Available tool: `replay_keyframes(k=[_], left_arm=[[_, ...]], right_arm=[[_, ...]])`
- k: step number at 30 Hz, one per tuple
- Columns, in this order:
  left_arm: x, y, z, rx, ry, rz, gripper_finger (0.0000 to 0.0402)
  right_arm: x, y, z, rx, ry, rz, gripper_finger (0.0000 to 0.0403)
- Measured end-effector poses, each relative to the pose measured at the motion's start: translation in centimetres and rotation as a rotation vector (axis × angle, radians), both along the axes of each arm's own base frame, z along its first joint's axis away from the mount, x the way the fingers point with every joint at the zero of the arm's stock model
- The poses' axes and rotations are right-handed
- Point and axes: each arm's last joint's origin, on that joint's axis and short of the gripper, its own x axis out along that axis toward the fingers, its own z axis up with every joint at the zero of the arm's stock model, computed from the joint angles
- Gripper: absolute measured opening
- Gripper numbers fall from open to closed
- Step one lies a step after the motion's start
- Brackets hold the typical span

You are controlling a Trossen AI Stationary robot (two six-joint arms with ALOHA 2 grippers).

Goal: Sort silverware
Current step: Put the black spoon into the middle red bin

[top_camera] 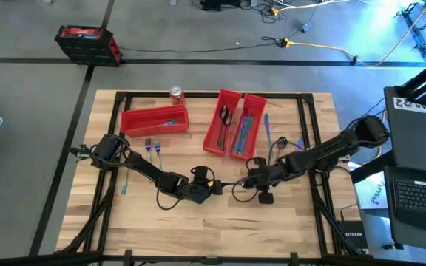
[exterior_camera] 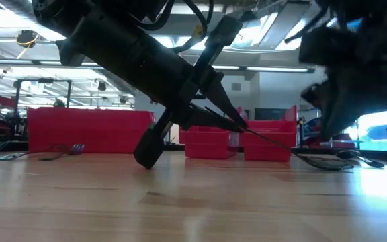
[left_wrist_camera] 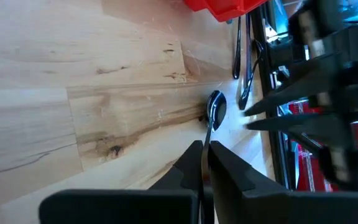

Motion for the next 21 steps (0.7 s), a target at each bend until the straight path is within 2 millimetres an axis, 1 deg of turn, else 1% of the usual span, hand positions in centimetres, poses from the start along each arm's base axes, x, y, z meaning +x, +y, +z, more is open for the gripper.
replay_keyframes(k=[5,9,15,17,21], left_arm=[[0.0,-0.6,0.7,-0.005,-0.064,0.003,0.0],[0.1,-1.0,1.3,-0.035,-0.117,-0.017,0.0001],[0.0,-1.7,1.5,-0.074,-0.149,-0.033,0.0001],[-0.1,-2.0,1.8,-0.074,-0.186,0.003,0.0001],[-0.1,-2.2,3.0,-0.05,-0.321,0.111,0.0001]], right_arm=[[-1.0,-0.4,3.3,0.068,-0.139,-0.041,0.0073],[-2.3,-0.9,6.0,0.107,-0.271,-0.082,0.0088],[-4.9,-2.0,9.8,0.171,-0.478,-0.146,0.009],[-5.8,-2.4,10.8,0.184,-0.542,-0.161,0.009],[-7.5,-3.0,12.3,0.205,-0.643,-0.186,0.009]])
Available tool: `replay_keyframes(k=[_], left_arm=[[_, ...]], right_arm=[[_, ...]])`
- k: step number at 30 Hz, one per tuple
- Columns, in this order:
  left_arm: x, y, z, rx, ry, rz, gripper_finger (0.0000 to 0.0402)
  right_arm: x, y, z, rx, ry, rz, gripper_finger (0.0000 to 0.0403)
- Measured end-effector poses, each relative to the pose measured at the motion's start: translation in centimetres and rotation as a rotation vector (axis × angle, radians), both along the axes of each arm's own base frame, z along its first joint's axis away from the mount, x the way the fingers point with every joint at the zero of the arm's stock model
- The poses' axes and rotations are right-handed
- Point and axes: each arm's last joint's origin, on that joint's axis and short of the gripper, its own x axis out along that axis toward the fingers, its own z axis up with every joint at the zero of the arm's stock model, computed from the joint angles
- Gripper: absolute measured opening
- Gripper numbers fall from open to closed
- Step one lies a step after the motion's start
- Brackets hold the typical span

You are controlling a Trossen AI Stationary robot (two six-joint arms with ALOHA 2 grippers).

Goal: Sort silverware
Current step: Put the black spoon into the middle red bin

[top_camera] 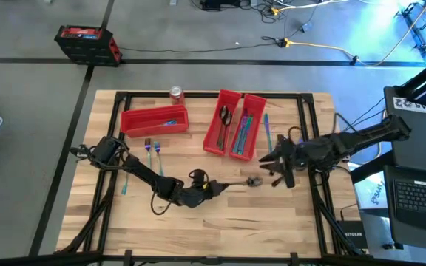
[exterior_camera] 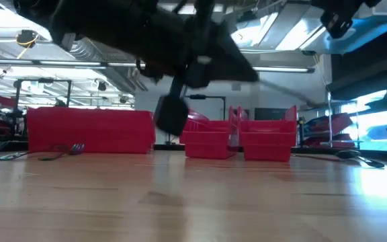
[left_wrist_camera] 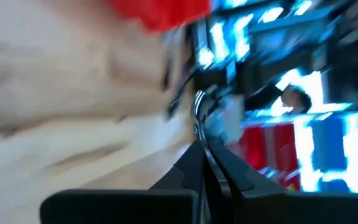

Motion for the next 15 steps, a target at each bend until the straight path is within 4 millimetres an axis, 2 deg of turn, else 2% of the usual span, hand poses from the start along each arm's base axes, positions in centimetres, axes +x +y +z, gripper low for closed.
replay_keyframes(k=[7,15], left_arm=[[0.0,0.3,2.2,0.028,-0.177,0.132,0.0001],[0.3,2.0,3.7,0.108,-0.251,0.226,0.0]], right_arm=[[-0.8,-0.4,0.6,-0.002,-0.047,-0.027,0.009],[-0.6,-0.3,0.4,-0.005,-0.026,-0.012,0.0089]])
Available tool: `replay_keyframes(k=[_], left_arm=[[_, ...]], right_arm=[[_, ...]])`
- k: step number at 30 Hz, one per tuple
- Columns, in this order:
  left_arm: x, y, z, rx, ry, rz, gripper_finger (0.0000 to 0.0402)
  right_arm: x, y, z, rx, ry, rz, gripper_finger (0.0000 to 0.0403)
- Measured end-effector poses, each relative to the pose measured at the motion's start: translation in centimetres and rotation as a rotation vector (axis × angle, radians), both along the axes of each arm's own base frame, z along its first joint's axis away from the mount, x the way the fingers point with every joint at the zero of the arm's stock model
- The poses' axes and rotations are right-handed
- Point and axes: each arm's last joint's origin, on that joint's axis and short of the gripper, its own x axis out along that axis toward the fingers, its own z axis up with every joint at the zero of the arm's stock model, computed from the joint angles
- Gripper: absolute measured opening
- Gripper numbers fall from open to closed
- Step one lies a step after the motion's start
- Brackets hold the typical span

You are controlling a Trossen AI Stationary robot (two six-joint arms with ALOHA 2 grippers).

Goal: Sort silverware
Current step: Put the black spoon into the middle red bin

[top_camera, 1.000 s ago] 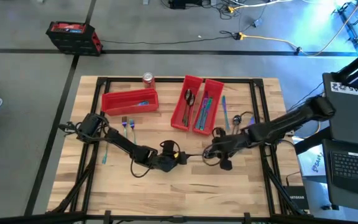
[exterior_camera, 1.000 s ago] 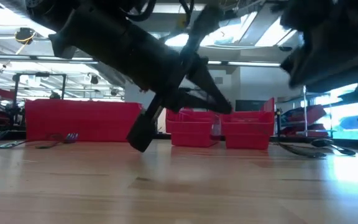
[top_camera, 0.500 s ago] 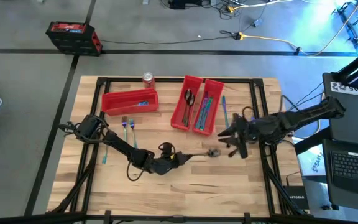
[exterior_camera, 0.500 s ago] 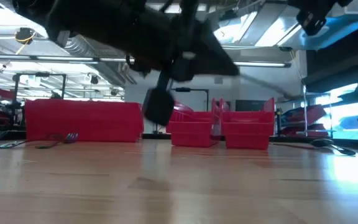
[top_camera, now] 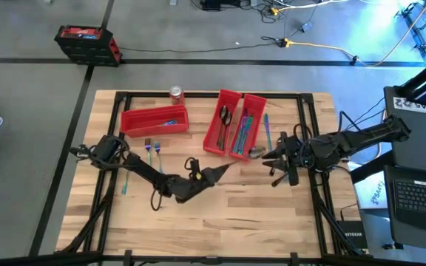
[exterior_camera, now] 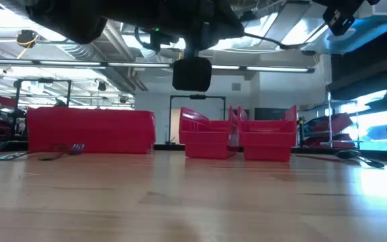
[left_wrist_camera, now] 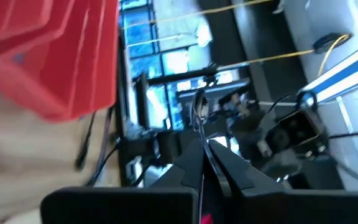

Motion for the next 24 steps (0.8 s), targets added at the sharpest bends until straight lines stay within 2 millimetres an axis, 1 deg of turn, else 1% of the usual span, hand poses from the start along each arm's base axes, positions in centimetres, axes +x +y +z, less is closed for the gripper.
replay_keyframes(k=[3,7,10,12,16,20,24], left_arm=[[-0.4,1.0,0.3,0.007,-0.061,0.023,0.0],[-2.1,2.9,0.2,-0.012,-0.178,0.091,0.0],[-2.8,4.0,-0.1,-0.041,-0.172,0.15,0.0],[-3.0,4.7,0.5,-0.043,-0.185,0.161,0.0],[-3.1,6.4,2.8,0.021,-0.21,0.153,0.0],[-3.4,8.1,5.0,0.123,-0.157,0.163,0.0],[-3.8,9.3,6.2,0.19,0.046,0.167,0.0]], right_arm=[[0.0,0.0,0.0,0.001,0.0,0.003,0.0089],[0.0,0.0,0.0,0.001,0.0,0.003,0.0089],[0.0,0.0,0.0,0.001,0.001,0.003,0.0089],[0.0,0.0,0.0,0.001,-0.001,0.003,0.0089],[0.0,0.0,0.0,0.0,0.0,0.003,0.0089],[0.0,0.0,0.0,0.0,0.001,0.004,0.0089],[0.0,0.0,0.0,0.0,0.002,0.004,0.0089]])
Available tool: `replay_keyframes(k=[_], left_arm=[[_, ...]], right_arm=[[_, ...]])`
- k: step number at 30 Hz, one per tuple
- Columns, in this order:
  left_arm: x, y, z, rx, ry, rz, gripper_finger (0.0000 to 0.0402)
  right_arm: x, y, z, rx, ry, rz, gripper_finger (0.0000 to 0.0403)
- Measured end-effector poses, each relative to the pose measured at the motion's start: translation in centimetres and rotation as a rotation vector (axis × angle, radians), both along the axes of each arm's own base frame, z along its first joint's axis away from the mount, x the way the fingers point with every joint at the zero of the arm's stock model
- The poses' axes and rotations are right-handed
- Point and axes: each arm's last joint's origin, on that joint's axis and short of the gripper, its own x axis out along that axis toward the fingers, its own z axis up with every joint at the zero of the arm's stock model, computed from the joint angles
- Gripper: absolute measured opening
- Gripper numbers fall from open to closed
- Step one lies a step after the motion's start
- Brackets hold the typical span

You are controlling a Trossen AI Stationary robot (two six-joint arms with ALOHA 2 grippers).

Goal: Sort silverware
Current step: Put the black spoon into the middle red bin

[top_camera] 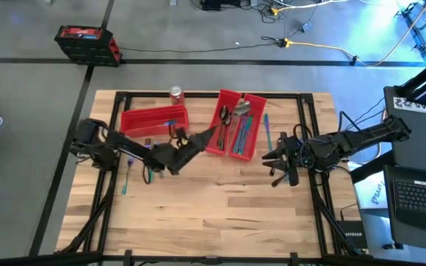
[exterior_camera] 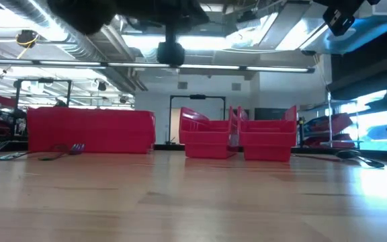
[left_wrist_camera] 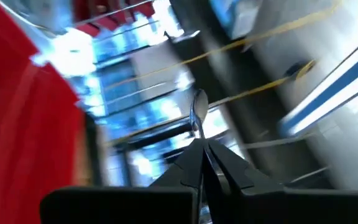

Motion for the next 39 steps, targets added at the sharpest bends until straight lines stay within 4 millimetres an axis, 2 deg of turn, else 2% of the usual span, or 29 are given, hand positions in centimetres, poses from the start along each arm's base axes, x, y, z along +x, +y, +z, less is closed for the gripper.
replay_keyframes(k=[5,8,11,14,20,30,39], left_arm=[[-1.5,2.0,1.9,0.128,0.283,0.077,0.0],[-2.7,3.0,3.0,0.187,0.417,0.183,0.0],[-3.5,3.8,3.9,0.223,0.482,0.29,0.0],[-3.6,4.5,4.1,0.247,0.504,0.317,0.0],[-3.6,5.4,3.7,0.238,0.538,0.334,0.0007],[-3.5,6.6,2.2,0.289,0.726,0.294,0.0031],[-1.6,6.8,-1.0,0.236,0.721,0.176,0.0039]], right_arm=[[0.0,0.0,0.0,0.0,-0.001,0.0,0.0089],[0.0,0.0,0.0,0.0,0.0,0.0,0.0089],[0.0,0.0,0.0,0.0,0.0,0.0,0.0089],[0.0,0.0,0.0,0.0,-0.001,0.0,0.0089],[0.0,0.0,0.0,0.0,0.0,0.0,0.0089],[0.0,0.0,0.0,0.0,0.0,0.001,0.0089],[0.0,0.0,0.0,0.0,-0.001,0.0,0.0089]])
